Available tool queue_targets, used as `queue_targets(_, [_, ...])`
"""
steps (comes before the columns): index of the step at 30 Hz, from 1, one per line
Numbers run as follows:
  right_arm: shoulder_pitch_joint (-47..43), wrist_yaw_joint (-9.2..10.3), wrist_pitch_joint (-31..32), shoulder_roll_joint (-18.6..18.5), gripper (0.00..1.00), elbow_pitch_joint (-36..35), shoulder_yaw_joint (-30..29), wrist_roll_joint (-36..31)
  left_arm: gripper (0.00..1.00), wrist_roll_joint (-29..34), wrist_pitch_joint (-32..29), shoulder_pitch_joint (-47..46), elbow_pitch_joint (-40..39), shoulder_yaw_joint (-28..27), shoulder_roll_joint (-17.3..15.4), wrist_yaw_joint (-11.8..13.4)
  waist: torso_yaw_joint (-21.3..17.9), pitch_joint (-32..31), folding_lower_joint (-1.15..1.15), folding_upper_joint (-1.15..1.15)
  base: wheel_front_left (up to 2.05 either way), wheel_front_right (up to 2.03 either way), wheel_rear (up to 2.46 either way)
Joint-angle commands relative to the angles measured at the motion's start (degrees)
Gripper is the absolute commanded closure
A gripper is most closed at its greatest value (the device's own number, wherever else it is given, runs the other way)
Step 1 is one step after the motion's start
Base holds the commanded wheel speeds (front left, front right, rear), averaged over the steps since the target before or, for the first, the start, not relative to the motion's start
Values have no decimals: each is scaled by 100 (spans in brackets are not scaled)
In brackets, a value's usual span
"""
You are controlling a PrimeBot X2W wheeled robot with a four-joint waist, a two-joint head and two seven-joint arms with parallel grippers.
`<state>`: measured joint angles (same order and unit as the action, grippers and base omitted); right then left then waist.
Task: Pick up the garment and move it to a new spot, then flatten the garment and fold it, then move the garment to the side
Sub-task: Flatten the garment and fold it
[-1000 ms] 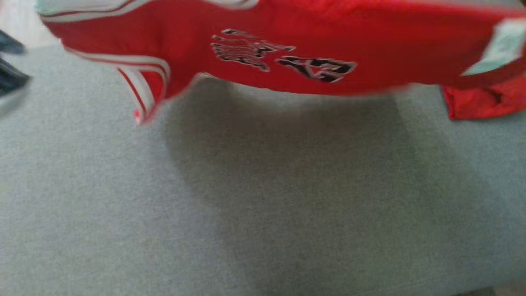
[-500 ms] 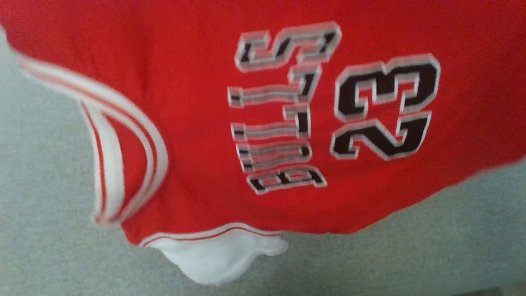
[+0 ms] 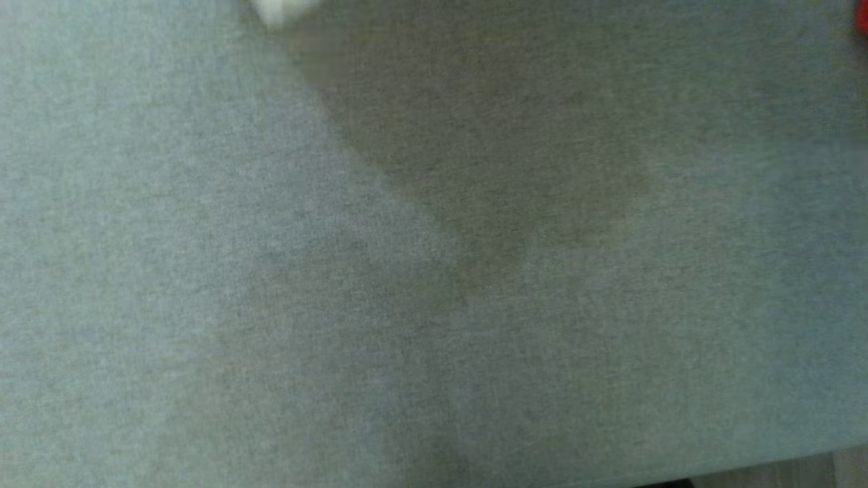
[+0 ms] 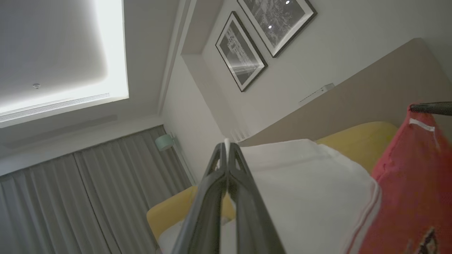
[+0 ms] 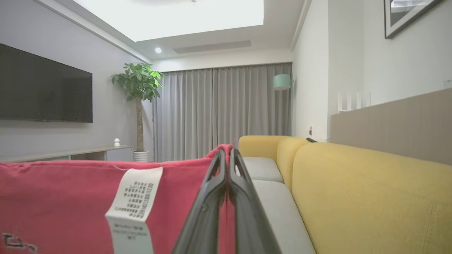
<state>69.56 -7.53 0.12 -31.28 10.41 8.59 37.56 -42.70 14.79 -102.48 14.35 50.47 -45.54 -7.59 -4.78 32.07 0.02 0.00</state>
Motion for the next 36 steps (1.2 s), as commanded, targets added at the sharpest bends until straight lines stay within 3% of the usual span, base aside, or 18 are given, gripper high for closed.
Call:
queue_targets(1, [-8,4,-46,-34,100,-48,38,-45,100,-127,13,-102,-198,-105,-227,11,52,124,-2,0,0,0,0])
queue_targets(7, [-468,4,-306,-59,100,245,442,-51,100,-481,18,939,-1175,-355,-765,11,94,248,-2,0,0,0,0])
queue_targets(11, [-1163,4,-549,-125,100,329,579,-51,100,-402,19,2289,-1849,-650,-1070,10,161,182,-2,0,0,0,0])
queue_targets(15, [-2089,4,-813,-160,100,339,596,-27,100,-135,20,3970,-2278,-996,-1176,42,201,-33,-2,0,0,0,0])
queue_targets(18, [-2865,4,-1059,-162,100,321,499,-53,100,93,20,5312,-2512,-1216,-1123,192,208,-253,-2,0,0,0,0])
queue_targets(23, [-4289,4,-1307,-103,100,187,298,-144,100,267,20,7403,-2686,-1698,-693,344,210,-631,-2,0,0,0,0])
queue_targets(29, [-5913,4,-1424,96,100,-266,33,-200,100,282,20,9362,-2680,-2341,29,165,159,-1018,-2,0,0,0,0])
queue_targets(36, [-6910,4,-1441,94,100,-649,-133,-106,100,49,20,10503,-2915,-2516,294,20,96,-1099,-2,0,0,0,0])
